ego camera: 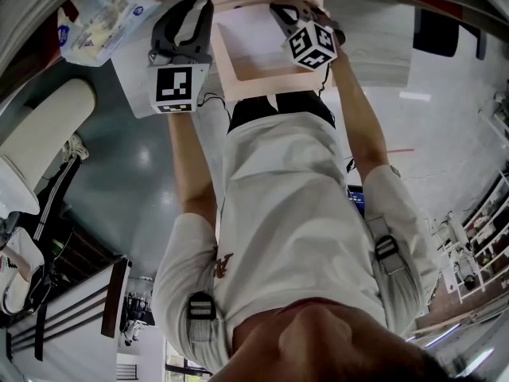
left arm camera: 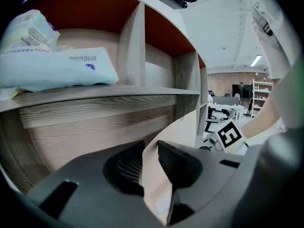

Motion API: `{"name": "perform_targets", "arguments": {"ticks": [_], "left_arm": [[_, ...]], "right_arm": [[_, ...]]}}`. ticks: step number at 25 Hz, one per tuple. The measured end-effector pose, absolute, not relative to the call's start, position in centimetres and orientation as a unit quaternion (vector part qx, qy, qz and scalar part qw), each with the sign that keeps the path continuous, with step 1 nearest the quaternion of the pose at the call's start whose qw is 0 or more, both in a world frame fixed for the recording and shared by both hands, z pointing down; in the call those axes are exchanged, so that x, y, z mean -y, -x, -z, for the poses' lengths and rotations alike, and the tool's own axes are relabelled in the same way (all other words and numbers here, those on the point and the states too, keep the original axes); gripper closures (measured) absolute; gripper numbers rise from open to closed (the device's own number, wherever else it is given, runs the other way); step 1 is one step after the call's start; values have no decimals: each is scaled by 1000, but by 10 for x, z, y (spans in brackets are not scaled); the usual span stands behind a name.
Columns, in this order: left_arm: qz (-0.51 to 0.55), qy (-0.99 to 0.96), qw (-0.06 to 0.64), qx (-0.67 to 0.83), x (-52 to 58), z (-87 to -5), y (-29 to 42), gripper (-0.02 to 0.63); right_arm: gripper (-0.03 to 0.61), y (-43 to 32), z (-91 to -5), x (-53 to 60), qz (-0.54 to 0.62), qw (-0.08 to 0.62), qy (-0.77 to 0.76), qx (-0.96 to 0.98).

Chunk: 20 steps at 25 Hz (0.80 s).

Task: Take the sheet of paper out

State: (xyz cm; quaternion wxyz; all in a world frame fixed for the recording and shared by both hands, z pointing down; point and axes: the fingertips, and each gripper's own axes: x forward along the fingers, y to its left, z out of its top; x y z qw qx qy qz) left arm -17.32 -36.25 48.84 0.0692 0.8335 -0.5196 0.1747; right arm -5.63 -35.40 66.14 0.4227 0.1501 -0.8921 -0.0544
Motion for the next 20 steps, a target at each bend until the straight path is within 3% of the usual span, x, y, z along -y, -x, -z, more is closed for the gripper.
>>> {"name": "perform_targets", "arguments": {"ticks": [20], "left_arm": [[-175, -844, 86, 499, 359, -487, 172, 515]], "right_arm": [[560, 50, -534, 360, 120, 345, -250, 897]]}}
